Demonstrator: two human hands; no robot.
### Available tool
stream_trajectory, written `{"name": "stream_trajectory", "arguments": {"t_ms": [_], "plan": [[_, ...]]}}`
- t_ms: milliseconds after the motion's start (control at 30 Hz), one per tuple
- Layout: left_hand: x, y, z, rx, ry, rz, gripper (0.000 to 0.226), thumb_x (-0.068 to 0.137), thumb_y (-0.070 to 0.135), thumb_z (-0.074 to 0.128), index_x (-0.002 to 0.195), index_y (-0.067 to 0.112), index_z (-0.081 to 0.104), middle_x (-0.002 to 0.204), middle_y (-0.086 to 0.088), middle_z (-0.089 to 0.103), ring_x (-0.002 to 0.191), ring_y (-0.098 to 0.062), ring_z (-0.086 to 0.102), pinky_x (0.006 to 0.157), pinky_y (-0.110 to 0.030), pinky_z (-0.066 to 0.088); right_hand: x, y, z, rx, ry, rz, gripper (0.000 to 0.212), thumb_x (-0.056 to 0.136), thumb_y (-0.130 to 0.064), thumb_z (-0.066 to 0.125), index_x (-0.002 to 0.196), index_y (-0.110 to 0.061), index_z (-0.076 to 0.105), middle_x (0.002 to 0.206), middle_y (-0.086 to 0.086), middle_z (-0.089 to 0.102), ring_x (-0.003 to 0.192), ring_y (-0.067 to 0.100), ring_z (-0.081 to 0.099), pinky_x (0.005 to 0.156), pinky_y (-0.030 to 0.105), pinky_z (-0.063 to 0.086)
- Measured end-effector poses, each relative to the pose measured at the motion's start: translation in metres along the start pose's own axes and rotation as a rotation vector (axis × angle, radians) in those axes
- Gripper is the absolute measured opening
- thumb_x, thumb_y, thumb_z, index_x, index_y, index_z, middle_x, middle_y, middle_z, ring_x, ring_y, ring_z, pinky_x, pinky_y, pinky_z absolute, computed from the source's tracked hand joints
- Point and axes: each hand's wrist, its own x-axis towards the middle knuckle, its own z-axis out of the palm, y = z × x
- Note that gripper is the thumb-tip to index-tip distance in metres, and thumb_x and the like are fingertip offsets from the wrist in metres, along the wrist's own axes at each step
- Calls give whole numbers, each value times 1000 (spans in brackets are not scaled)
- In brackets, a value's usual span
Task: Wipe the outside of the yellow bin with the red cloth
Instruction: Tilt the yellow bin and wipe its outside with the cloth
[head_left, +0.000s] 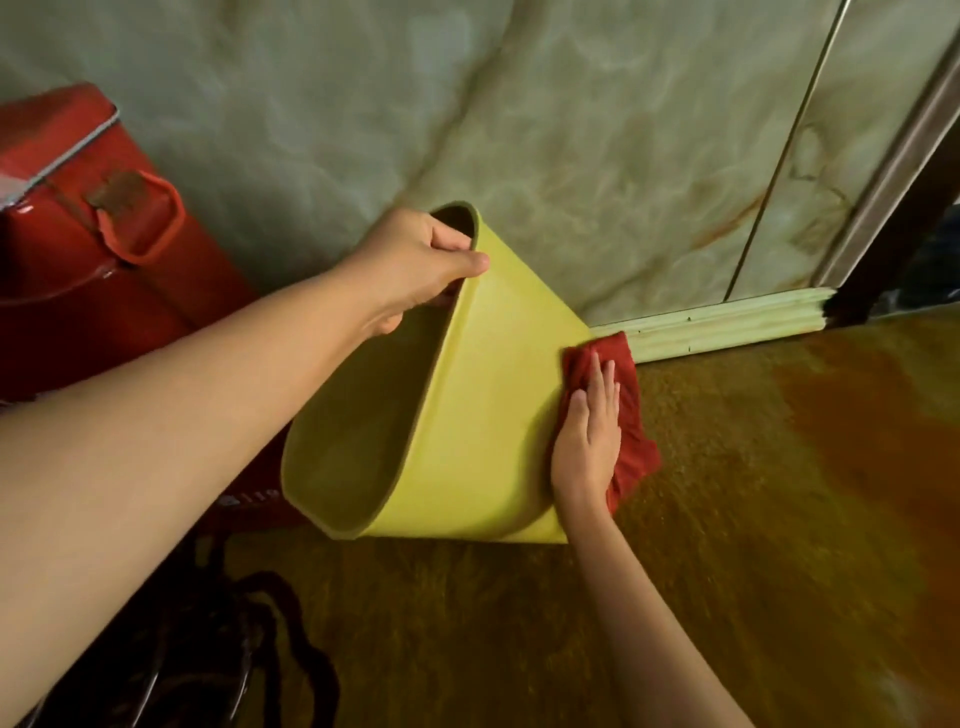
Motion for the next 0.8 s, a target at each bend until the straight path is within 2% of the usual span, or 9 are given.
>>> {"name": "stream_trajectory", "arguments": {"t_ms": [100,167,300,400,500,567,633,733,800], "plan": [[5,1,2,14,9,6,30,77,12,65,106,15,59,98,-9,62,89,-16,56,83,-33,47,-15,-32,11,-10,-114,-374,51,93,-34,24,139,-51,6,150,-27,0,145,4,-4,118,41,-1],[6,3,4,35,9,18,30,78,11,64,106,18,57,98,-8,61,90,-15,56,84,-32,47,-13,-33,13,-69,-159,-500,52,94,-30,26,139,-48,8,151,-24,1,145,4,-4,117,40,0],[-17,6,-3,25,-186,4,47,79,8,61,124,10,47,106,-7,63,86,-9,60,67,-19,50,6,-2,-2,-70,-57,-205,47,98,-24,31,141,-39,21,156,-12,11,145,10,6,116,54,11],[-66,-19,-21,171,-476,-54,92,69,6,72,127,54,19,91,9,67,74,-2,68,57,-15,52,10,15,-4,-62,-93,-102,46,98,-23,33,141,-38,27,157,-7,18,145,14,11,115,56,13],[-118,-48,-27,263,-454,-86,106,66,13,74,111,78,4,76,7,73,72,-16,71,60,-34,56,10,13,0,-71,-117,-93,46,98,-22,34,141,-38,29,157,-6,20,145,15,12,115,56,13],[-129,-58,-25,218,-411,-70,104,72,14,69,119,73,-3,74,8,74,65,-22,68,59,-37,54,8,4,0,-52,-129,-68,46,98,-18,34,141,-33,31,156,-5,21,145,14,13,116,54,13],[-122,-56,-25,163,-415,-68,101,76,10,65,127,64,-4,59,2,69,49,-13,55,47,-25,43,-1,-10,0,25,-167,-97,46,97,-17,34,140,-34,31,155,-6,23,145,12,13,116,53,12],[-101,-50,-30,185,-422,-44,99,76,5,63,135,52,-1,41,5,48,44,-7,37,42,-19,29,-32,-42,12,61,-281,-445,49,93,-30,29,137,-49,21,152,-22,19,144,2,10,117,47,10],[-87,-47,-35,198,-427,-47,96,76,4,63,138,46,2,37,8,45,42,-5,36,43,-17,30,-31,-49,21,-6,-327,-605,50,93,-32,28,138,-53,20,150,-31,12,143,-2,8,115,44,9]]}}
